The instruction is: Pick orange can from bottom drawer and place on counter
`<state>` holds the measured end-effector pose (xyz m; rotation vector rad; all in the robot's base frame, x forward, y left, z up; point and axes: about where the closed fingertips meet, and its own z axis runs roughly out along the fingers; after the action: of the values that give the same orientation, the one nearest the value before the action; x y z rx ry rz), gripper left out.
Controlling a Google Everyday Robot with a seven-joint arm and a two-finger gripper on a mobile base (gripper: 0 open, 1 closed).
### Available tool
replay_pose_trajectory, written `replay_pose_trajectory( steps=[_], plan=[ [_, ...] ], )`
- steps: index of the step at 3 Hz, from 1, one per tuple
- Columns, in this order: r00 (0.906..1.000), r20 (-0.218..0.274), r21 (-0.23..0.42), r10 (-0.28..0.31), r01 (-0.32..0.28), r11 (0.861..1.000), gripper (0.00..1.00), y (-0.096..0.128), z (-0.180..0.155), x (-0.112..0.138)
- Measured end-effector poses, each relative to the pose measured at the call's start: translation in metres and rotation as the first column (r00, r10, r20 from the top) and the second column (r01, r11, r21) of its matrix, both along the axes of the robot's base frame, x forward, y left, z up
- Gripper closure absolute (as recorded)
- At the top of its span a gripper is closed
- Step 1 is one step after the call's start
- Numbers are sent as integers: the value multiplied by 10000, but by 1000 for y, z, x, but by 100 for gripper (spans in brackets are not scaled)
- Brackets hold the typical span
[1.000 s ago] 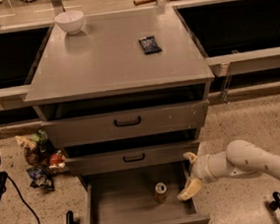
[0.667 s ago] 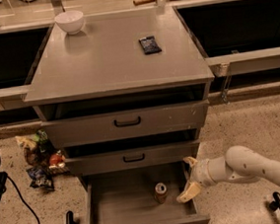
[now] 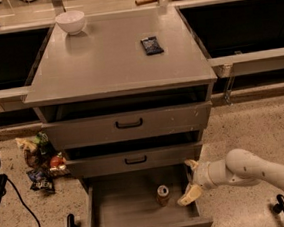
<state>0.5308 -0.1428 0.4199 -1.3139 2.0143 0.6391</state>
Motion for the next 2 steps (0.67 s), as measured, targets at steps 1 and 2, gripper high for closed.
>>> replay_pose_trajectory(
  steps=[1,2],
  plan=[
    [9987,-84,225,-510,512,9984,0,-1,-41,17],
    [9935,-482,723,-1034,1067,9917,0,-4,-95,24]
  ],
)
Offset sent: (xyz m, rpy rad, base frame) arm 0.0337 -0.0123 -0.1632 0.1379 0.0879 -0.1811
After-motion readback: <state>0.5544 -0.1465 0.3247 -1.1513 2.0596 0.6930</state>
